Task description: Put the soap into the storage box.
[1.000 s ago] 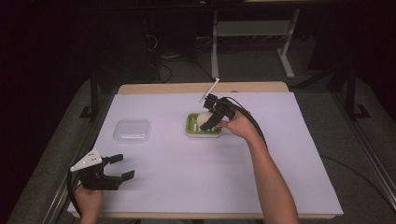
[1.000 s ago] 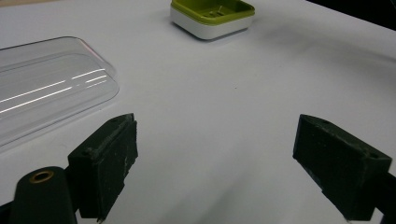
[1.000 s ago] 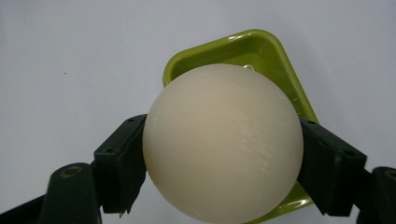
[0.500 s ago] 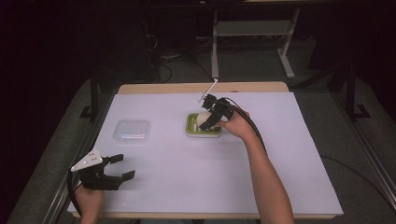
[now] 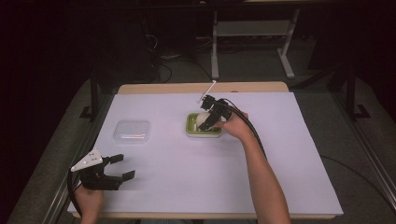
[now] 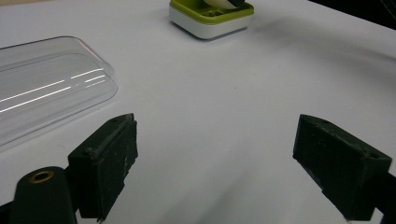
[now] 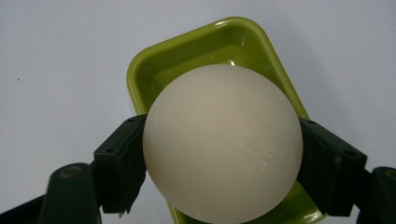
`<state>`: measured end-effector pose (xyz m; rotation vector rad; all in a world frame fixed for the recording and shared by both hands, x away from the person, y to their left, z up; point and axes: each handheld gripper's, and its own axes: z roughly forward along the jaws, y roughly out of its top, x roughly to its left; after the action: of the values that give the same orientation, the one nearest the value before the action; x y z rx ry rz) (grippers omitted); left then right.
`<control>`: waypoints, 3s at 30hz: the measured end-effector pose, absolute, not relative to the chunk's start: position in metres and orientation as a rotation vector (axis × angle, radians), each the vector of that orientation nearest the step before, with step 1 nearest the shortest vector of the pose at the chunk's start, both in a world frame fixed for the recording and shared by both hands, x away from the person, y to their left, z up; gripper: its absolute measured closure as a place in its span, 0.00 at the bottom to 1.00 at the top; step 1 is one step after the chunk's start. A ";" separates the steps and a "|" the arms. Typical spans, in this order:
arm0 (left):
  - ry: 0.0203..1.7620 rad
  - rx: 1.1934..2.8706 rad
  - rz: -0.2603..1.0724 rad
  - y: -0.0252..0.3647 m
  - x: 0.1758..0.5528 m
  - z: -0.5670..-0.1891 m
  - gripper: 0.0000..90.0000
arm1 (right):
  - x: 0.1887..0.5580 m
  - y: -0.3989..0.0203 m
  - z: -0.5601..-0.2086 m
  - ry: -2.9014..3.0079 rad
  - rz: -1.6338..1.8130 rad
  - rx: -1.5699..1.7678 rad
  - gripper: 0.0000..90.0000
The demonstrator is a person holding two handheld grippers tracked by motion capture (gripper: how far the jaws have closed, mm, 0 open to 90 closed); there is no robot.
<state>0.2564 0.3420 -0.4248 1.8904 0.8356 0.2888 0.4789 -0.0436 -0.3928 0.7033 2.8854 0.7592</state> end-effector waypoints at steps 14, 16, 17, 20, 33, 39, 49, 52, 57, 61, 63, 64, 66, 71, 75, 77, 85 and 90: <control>0.834 1.893 0.290 0.342 0.256 -0.425 0.15 | 0.483 -0.042 -0.401 2.890 0.744 0.728 0.25; 0.837 1.886 0.287 0.342 0.256 -0.425 0.15 | 0.483 -0.041 -0.401 2.886 0.748 0.733 0.25; 0.837 1.886 0.287 0.342 0.256 -0.425 0.15 | 0.483 -0.041 -0.401 2.885 0.748 0.734 0.25; 0.835 1.887 0.288 0.342 0.256 -0.425 0.15 | 0.483 -0.041 -0.401 2.886 0.748 0.736 0.25; 0.830 1.896 0.292 0.342 0.257 -0.425 0.15 | 0.479 -0.043 -0.389 2.847 0.823 0.703 0.33; 0.829 1.896 0.293 0.341 0.256 -0.424 0.15 | 0.479 -0.049 -0.390 2.874 0.813 0.752 0.30; 0.825 1.908 0.297 0.341 0.256 -0.424 0.15 | 0.468 -0.056 -0.379 2.895 0.852 0.734 0.28; 0.825 1.911 0.298 0.341 0.256 -0.424 0.15 | 0.466 -0.059 -0.376 2.897 0.857 0.730 0.27; 0.829 1.904 0.295 0.341 0.256 -0.424 0.15 | 0.461 -0.068 -0.373 2.874 0.897 0.736 0.27; 0.834 1.894 0.290 0.340 0.256 -0.425 0.15 | 0.458 -0.074 -0.374 2.880 0.906 0.762 0.26; 0.829 1.900 0.294 0.340 0.256 -0.425 0.15 | 0.457 -0.076 -0.375 2.879 0.908 0.759 0.26; 0.833 1.897 0.290 0.340 0.256 -0.425 0.15 | 0.455 -0.077 -0.375 2.872 0.910 0.768 0.26; 0.829 1.897 0.293 0.339 0.256 -0.425 0.15 | 0.454 -0.080 -0.376 2.873 0.923 0.776 0.26; 0.831 1.902 0.291 0.339 0.256 -0.425 0.15 | 0.450 -0.088 -0.378 2.870 0.938 0.794 0.25; 0.831 1.901 0.291 0.339 0.256 -0.425 0.15 | 0.447 -0.092 -0.378 2.862 0.959 0.798 0.25; 0.830 1.904 0.292 0.339 0.256 -0.425 0.15 | 0.445 -0.094 -0.378 2.858 0.964 0.794 0.25; 0.830 1.908 0.291 0.339 0.256 -0.425 0.15 | 0.435 -0.104 -0.378 2.853 0.988 0.812 0.24; 0.828 1.911 0.294 0.339 0.256 -0.425 0.15 | 0.430 -0.108 -0.378 2.849 0.995 0.805 0.24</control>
<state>0.2562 0.3390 -0.4247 1.9112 0.8279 0.2936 0.4302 -0.1083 -0.3784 0.8055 2.8489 0.9953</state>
